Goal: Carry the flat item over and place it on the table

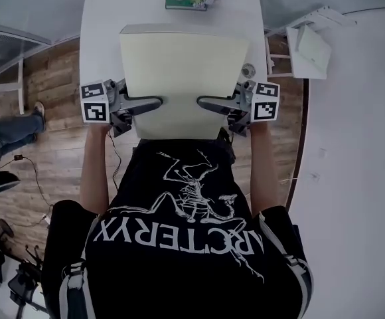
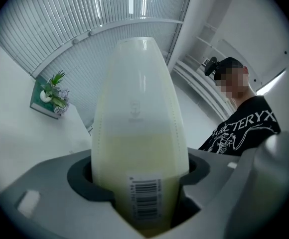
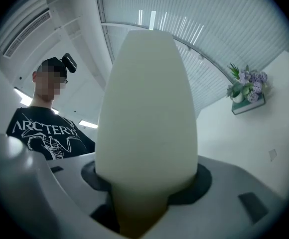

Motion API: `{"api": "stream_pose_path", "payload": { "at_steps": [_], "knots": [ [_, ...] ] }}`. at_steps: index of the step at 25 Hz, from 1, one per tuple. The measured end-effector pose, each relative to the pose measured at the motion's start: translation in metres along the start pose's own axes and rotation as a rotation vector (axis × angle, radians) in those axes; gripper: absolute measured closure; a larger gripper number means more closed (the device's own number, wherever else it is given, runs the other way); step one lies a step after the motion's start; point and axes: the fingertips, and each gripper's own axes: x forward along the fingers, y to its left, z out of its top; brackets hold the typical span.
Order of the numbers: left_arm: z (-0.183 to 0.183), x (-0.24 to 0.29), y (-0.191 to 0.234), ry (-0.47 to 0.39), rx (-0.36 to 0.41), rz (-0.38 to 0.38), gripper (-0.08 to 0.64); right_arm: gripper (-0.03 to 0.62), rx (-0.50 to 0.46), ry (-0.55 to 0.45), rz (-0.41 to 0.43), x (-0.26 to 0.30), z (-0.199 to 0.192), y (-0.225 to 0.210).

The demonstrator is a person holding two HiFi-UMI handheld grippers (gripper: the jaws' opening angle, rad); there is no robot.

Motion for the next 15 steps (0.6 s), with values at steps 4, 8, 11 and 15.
{"api": "stream_pose_path", "payload": {
  "at_steps": [4, 8, 11, 15],
  "knots": [
    [0.008, 0.010, 0.013, 0.002, -0.009, 0.012, 0.212, 0.322, 0.012, 0.000, 0.016, -0.008, 0.009, -0.015],
    [0.017, 0.023, 0.030, -0.003, -0.018, 0.028, 0.212, 0.322, 0.025, 0.002, 0.031, -0.018, 0.020, -0.035],
    [0.025, 0.030, 0.043, -0.006, -0.028, 0.039, 0.212, 0.322, 0.037, 0.007, 0.043, -0.022, 0.030, -0.049],
    [0.033, 0.042, 0.050, -0.002, -0.026, 0.044, 0.212, 0.322, 0.037, 0.005, 0.051, -0.032, 0.039, -0.058]
  ]
}}
